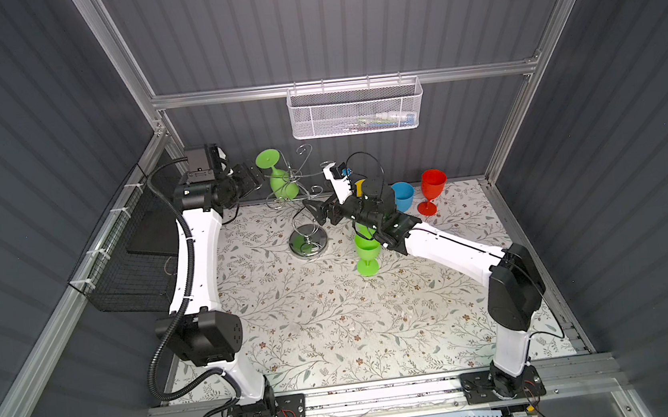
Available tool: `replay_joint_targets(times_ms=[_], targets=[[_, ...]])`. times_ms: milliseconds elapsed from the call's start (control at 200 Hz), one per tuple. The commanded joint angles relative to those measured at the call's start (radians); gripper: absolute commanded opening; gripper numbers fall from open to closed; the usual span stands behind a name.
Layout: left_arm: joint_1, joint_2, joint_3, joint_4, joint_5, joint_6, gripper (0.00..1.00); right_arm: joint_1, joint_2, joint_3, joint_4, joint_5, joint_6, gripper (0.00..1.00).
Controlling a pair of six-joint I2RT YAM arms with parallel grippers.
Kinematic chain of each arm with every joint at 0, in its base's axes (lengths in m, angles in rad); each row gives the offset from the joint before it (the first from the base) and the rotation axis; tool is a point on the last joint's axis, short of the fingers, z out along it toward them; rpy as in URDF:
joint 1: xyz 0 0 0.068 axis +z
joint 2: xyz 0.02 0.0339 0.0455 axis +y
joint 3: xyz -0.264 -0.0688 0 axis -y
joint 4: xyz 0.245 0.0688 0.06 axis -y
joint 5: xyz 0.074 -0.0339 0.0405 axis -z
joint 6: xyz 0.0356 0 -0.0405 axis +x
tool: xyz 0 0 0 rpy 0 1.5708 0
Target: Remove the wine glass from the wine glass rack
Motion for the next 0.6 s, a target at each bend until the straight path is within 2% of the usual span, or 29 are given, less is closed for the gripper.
replay_joint_targets(times_ms=[0,245,595], targets=[[0.006,0.006,0.007,0.000,0.024,0.012,0.89,-0.003,0.041,0.081,-0.070,0.064,0.004,0.94],[0.006,0.019,0.022,-0.006,0.022,0.013,0.89,-0.033,0.063,0.113,-0.108,0.127,0.029,0.94],[0.007,0.035,0.033,0.000,0.026,0.001,0.89,-0.117,0.024,0.069,-0.091,0.104,0.050,0.94]])
